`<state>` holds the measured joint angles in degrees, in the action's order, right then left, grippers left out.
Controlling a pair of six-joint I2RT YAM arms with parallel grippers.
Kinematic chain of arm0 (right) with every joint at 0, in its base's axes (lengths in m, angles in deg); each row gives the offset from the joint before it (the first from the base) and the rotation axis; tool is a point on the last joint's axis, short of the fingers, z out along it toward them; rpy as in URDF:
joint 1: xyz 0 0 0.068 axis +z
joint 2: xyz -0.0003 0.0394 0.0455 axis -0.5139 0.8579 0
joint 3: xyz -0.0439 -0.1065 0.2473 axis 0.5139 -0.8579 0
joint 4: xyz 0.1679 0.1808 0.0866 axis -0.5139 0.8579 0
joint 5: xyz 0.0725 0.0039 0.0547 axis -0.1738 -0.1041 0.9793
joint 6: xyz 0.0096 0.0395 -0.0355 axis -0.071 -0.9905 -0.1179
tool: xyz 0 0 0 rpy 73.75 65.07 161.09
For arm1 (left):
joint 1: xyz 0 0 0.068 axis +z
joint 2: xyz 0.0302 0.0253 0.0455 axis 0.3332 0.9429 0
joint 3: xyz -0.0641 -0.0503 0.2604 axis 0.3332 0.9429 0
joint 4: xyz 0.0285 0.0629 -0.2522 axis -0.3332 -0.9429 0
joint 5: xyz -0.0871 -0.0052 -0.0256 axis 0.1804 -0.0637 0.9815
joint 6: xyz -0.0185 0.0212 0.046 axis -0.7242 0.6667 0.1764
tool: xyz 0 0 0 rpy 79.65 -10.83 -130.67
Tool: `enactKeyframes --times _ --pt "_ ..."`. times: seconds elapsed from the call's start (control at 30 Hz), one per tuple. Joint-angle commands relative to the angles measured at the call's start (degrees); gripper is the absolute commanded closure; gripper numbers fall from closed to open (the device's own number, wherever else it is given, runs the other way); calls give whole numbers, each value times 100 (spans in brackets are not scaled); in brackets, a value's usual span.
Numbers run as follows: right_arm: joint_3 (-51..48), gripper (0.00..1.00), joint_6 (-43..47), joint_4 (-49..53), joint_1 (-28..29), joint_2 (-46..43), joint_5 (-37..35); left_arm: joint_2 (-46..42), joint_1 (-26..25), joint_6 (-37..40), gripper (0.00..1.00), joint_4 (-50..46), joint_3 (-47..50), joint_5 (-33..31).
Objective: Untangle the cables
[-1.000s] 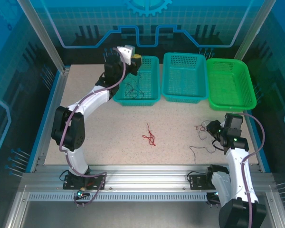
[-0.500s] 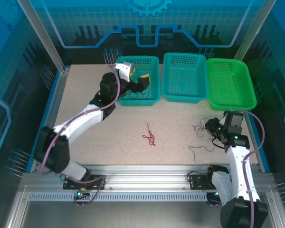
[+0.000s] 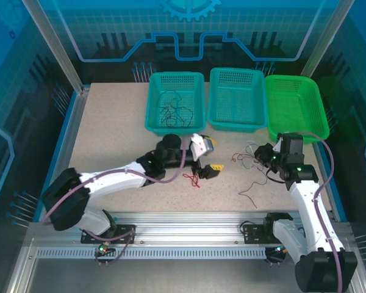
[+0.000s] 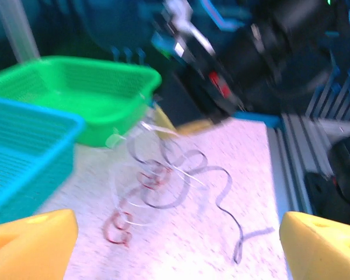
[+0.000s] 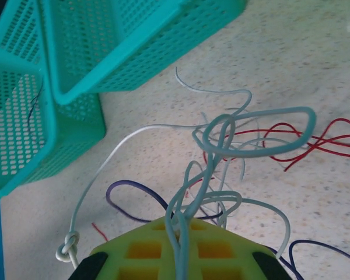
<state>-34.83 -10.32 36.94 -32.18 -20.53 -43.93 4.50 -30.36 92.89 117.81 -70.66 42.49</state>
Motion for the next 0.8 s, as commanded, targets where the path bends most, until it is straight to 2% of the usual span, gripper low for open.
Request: enactKeyframes --times 0.0,0.17,0.27,0.5,0.77 --pt "321 94 -74 -116 400 23 -111 404 -203 141 9 878 39 396" --pt "510 94 -20 -150 832 118 -380 1212 -203 -1120 9 2211 -97 -129" --pt "614 94 13 -151 919 211 -337 1537 -203 -1853 10 2360 -302 -384" --pt "885 94 301 -131 1265 369 -296 1832 -69 -2129 21 2724 -352 -843" --pt "1086 93 362 -79 1533 402 -273 2076 230 -2289 32 2508 -792 -1328"
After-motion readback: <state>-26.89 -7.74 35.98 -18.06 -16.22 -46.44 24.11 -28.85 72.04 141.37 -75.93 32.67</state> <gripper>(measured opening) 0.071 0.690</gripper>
